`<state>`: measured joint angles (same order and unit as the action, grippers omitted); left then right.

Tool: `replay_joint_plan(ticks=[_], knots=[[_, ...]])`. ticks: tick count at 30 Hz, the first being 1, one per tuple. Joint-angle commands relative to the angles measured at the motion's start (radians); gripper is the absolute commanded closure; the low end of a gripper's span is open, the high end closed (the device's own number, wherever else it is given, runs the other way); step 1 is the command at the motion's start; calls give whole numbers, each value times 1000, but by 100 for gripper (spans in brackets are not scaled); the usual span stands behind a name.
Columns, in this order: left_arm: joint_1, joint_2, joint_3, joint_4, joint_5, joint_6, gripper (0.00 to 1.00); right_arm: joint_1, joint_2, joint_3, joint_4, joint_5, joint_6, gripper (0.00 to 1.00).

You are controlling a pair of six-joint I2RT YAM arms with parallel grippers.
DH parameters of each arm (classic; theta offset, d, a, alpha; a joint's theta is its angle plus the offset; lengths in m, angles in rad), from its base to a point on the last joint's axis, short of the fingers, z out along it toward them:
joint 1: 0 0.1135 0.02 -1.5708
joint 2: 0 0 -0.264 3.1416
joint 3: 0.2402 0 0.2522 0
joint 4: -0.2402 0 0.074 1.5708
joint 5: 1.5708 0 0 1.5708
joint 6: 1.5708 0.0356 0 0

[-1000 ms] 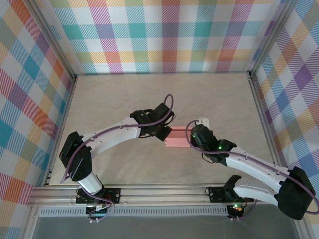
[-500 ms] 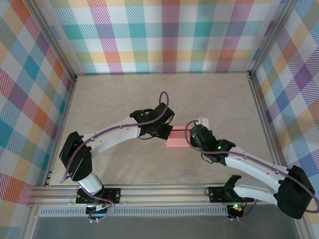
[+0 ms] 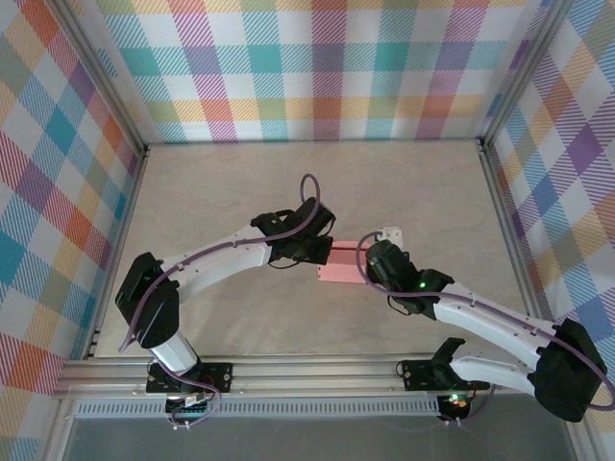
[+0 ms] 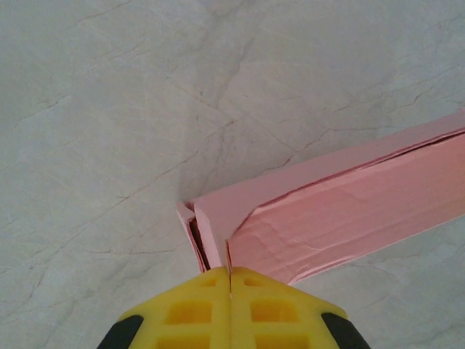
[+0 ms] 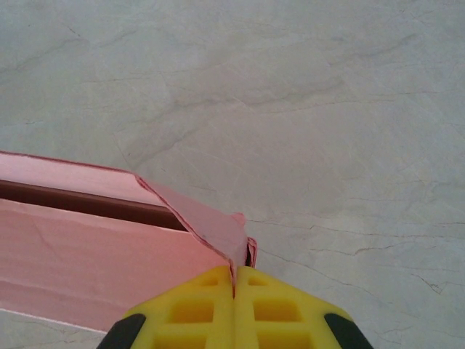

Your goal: Fold the paper box

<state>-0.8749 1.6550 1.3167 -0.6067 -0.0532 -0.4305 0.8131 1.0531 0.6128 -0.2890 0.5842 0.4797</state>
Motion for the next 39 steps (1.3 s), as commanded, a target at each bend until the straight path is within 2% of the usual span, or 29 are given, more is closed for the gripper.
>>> replay_joint_plan(ticks=[1,14,22,27,29,36,39], knots=[[-1,-30,-54,56,41,-4,100,15,-1,-5,-5,-29,20,98],[-4,-98,-175,113,-14,0,100,15,20,-11,25,-36,18,98],[-7,-93,-235,165,-18,-26,100,23,4,-127,174,-40,-13,98],[-8,-89,-243,165,-30,-24,100,24,-28,-152,209,-56,-31,96],[-7,-90,-243,162,-34,-22,100,23,-53,-150,217,-75,-52,90],[-7,-93,-235,158,-33,-16,100,23,-160,-163,242,-116,-114,52],[-10,-94,-236,158,-34,-14,100,22,-201,-157,217,-117,-121,42]])
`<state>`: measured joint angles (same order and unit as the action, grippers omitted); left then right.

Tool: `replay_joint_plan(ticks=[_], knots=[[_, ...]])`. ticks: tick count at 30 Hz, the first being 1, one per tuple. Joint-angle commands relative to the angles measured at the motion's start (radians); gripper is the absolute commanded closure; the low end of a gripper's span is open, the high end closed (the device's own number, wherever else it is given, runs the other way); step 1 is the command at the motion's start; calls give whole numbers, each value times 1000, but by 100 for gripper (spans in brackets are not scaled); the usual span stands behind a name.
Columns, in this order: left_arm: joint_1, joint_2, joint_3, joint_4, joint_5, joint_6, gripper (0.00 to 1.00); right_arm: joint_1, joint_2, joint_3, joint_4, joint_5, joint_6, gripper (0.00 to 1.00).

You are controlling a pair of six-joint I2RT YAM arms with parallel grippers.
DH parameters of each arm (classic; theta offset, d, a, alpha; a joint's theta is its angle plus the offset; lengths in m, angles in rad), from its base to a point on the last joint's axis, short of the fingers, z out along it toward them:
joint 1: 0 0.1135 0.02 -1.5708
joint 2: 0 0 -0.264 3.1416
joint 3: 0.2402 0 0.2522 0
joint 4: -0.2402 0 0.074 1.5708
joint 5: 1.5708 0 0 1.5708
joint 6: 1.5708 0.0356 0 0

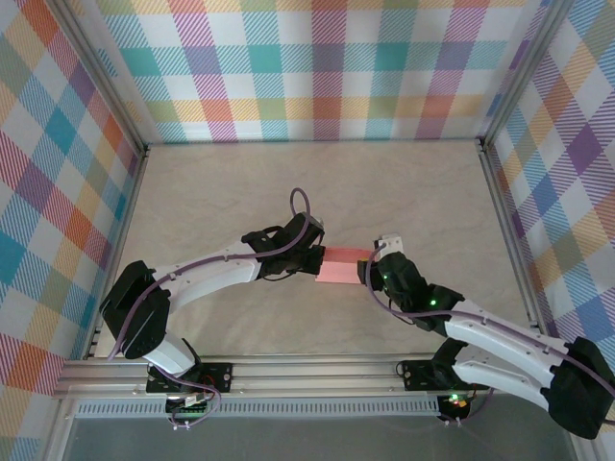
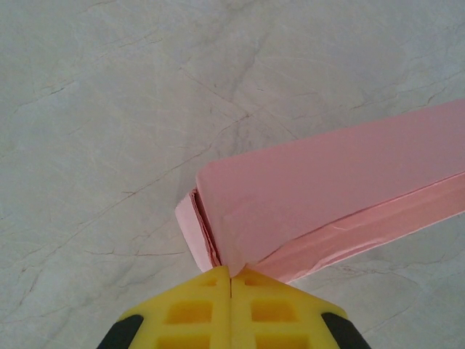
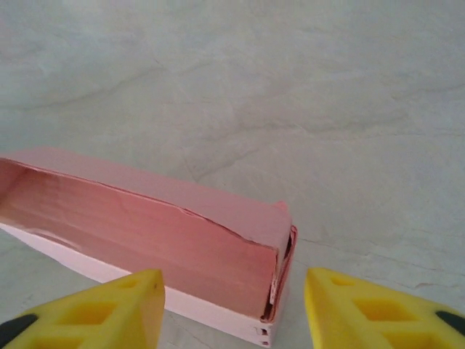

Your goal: Fold the paper box

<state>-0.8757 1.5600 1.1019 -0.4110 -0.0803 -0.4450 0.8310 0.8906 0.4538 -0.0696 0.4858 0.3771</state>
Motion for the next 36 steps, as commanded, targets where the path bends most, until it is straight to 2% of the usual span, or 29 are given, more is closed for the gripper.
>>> replay_joint_plan(ticks=[1,7,11,18,25,36], knots=[[-8,2,-22,-37,-6,1,100,5,-50,9,-16,-17,-16,40],[-8,3,-20,-39,-7,4,100,-6,-76,67,-97,37,57,21],[-9,10,-14,-37,-3,8,100,-50,-22,132,-145,12,115,21],[-15,18,-5,-43,1,20,100,-187,113,220,-181,-190,248,23],[-17,18,1,-46,-5,29,99,-210,195,217,-172,-221,278,23],[-19,-48,5,-89,-1,48,66,-210,225,166,-140,-211,315,25]])
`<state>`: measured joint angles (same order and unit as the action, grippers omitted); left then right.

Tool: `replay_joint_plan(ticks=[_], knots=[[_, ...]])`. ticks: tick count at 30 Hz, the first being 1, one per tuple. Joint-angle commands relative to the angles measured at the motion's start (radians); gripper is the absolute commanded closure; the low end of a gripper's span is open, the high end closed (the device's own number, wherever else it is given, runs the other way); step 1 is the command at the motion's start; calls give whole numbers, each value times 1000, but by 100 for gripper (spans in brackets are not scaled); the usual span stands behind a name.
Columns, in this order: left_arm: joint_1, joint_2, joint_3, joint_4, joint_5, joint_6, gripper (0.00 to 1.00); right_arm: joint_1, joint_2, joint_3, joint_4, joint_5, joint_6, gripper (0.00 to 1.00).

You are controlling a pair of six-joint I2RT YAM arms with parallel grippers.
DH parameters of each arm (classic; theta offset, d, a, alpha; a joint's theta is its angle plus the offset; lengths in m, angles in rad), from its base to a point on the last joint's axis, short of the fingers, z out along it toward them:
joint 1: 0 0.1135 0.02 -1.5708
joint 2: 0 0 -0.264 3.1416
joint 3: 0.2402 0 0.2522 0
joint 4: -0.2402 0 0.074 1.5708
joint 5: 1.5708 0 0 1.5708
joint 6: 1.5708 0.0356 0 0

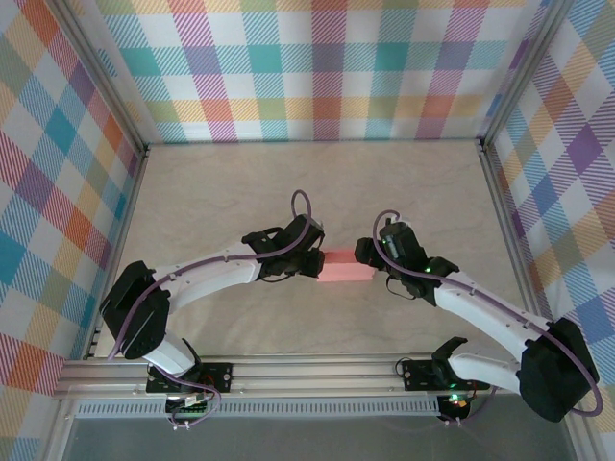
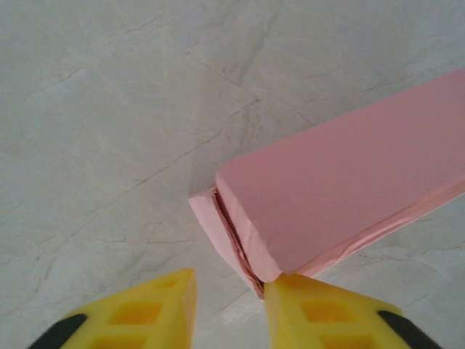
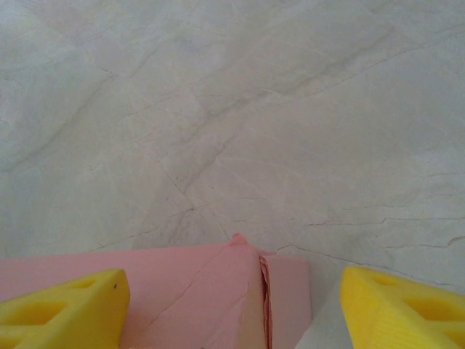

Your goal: Fold the paper box

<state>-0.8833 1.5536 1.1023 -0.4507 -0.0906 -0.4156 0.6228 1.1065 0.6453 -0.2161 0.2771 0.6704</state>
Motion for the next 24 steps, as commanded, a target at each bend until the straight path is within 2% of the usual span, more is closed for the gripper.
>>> replay_joint_plan(ticks=[1,4,6,12,16,19,21,24], knots=[[-11,-50,3,-48,19,25,64,-2,11,-26,9,-1,22,25],[-11,-82,-9,-39,43,50,60,-2,20,-27,11,0,24,25],[-10,-90,-7,-49,67,72,48,-2,29,-27,16,-5,27,25],[11,-105,-25,-41,191,120,31,-2,39,-25,22,-9,32,25],[47,-166,-81,93,236,41,14,-2,28,-29,14,-4,29,25],[84,-187,-107,164,208,-64,2,-1,20,-38,18,-7,29,25],[116,-163,-112,213,217,-109,2,-1,14,-46,19,-17,28,25],[149,-112,-119,265,268,-165,8,-1,0,-62,21,-29,31,25]])
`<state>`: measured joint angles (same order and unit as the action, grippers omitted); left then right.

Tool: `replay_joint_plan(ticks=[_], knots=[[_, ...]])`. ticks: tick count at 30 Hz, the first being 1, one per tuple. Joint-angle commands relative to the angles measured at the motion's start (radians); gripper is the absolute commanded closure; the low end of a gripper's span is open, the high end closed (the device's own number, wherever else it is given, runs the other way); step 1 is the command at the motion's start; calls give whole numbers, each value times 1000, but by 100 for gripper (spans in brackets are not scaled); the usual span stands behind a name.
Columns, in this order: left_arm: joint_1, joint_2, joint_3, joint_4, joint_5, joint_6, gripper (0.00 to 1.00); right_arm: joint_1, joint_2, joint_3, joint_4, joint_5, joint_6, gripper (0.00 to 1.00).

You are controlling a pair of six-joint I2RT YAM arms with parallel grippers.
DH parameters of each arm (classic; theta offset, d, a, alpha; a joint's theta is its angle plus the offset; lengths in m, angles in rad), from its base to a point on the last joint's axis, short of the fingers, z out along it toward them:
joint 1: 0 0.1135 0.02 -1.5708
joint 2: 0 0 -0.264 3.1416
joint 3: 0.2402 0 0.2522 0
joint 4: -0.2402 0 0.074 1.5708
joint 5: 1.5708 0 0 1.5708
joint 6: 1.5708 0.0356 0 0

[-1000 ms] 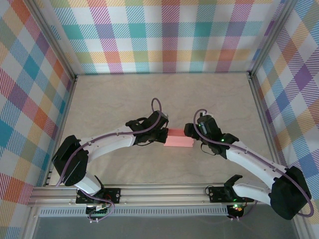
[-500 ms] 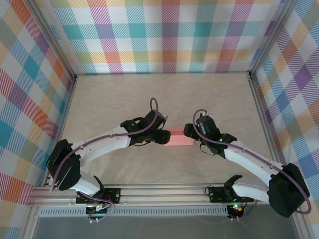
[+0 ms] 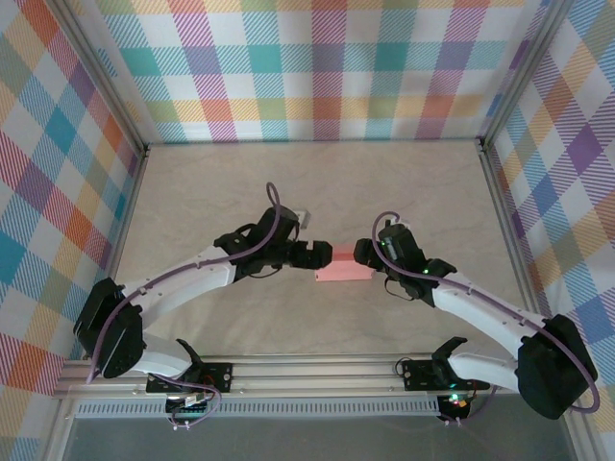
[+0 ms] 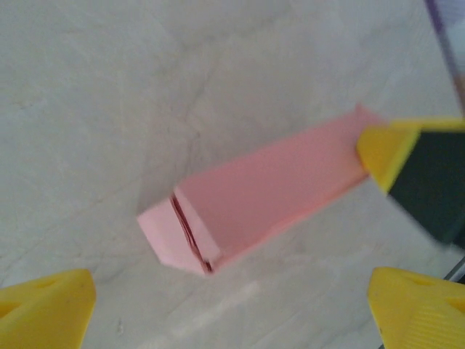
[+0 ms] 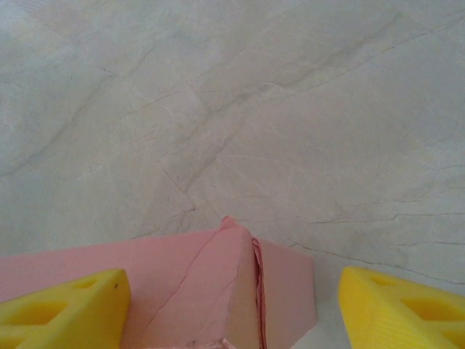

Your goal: Fold the paper box

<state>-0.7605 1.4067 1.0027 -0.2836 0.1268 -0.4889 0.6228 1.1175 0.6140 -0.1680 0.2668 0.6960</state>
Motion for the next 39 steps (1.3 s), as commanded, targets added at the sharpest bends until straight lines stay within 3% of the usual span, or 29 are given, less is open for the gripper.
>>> replay_joint_plan(ticks=[1,9,12,19,24,27,34,39], knots=[[26,49,-20,111,63,-102,13,-2,-14,-36,-26,-21,7,25],[46,155,-10,133,92,-139,49,-2,-25,-48,-24,-37,5,25],[47,167,-43,152,96,-150,58,-2,-28,-48,-25,-35,4,26],[55,190,-140,197,66,-136,65,-7,-6,-13,-16,-91,-19,26],[55,204,-164,213,65,-133,70,-78,-7,7,30,-273,11,26],[55,205,-168,212,63,-124,79,-103,4,31,48,-344,14,25],[55,188,-205,214,43,-124,79,-144,13,20,87,-406,63,26],[53,170,-238,224,36,-114,79,-163,0,-11,76,-412,110,43]])
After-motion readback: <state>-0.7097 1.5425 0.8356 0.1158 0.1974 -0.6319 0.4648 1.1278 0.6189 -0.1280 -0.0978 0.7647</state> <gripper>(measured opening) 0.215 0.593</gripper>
